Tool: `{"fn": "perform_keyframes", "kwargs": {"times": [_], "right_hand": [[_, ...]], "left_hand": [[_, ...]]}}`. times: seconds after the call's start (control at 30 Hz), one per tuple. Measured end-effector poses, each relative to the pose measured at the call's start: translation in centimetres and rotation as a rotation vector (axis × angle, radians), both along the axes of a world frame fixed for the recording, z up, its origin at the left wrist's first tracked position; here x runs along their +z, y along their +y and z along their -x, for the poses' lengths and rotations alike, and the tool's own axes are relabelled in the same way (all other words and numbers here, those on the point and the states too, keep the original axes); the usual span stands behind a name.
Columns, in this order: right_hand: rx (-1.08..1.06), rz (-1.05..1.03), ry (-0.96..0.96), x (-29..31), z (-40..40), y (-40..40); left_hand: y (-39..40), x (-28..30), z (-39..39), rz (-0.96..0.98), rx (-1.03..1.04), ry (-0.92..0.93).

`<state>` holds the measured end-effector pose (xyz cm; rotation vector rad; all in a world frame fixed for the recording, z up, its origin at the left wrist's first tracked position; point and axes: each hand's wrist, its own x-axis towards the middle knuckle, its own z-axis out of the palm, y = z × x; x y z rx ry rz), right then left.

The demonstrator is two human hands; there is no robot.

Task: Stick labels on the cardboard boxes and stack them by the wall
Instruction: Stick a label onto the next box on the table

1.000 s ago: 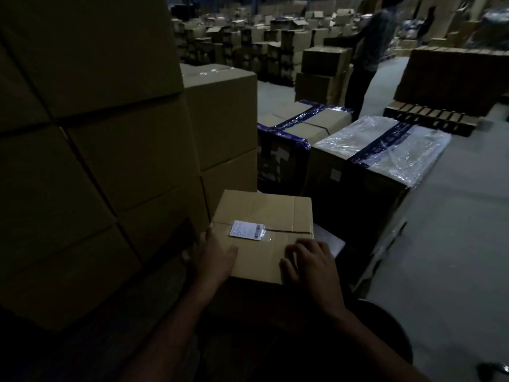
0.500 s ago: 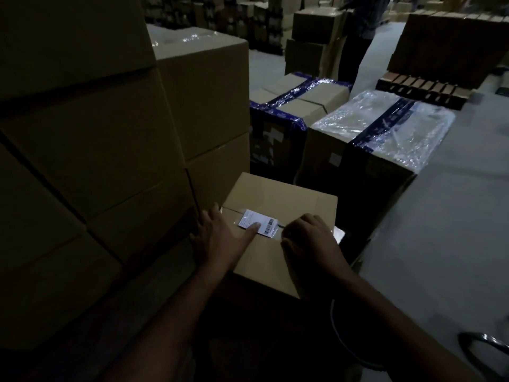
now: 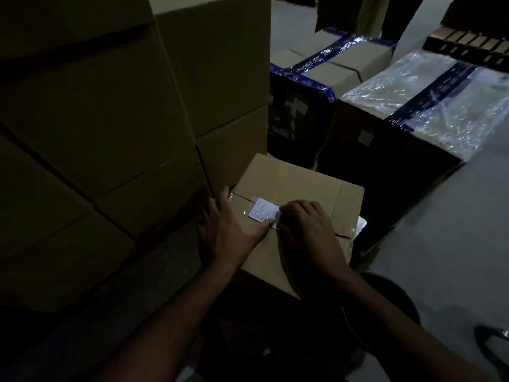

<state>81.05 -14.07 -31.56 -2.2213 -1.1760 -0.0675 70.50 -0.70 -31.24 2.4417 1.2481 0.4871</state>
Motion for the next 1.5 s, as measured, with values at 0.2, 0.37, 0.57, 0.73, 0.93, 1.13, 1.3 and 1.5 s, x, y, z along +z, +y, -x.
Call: {"fn": "perform_keyframes", "kwargs": {"times": [0.2,0.37,0.57,0.73,0.93,1.13,1.3,1.5], "right_hand": [[-0.012,-0.033,0.273,0.3,-2.0,0.7],[0.028,-0.005,0.221,0.0,-2.1,1.5],[0.059,0.012,0.277,-0.4,-2.9,1.9],[0.122,-0.004,0.36,-0.6,-3.8,2.8],[0.153,-0.016,0.343,-0.1,-3.7,3.3],[0.149,-0.051,0.426,-0.5,-4.2,3.8],[0.144,-0.005,0.366,-0.2,-4.0,4.5],[0.159,-0.09,0.367,0.2,-3.6,4.9]], "left_hand": [[0.2,0.1,0.1,-0.001,-0.028,-0.004],[0.4,0.1,0.0,-0.02,-0.039,-0.002],[0.6,-0.1,0.2,-0.019,-0.042,-0.004],[0.5,0.1,0.2,-0.009,-0.043,-0.004],[0.5,-0.1,0.0,-0.023,-0.032,-0.009],[0.5,-0.2,0.1,-0.039,-0.044,-0.015],[0.6,-0.3,0.1,-0.04,-0.032,-0.019],[0.6,-0.3,0.1,-0.049,-0.047,-0.019]]}}
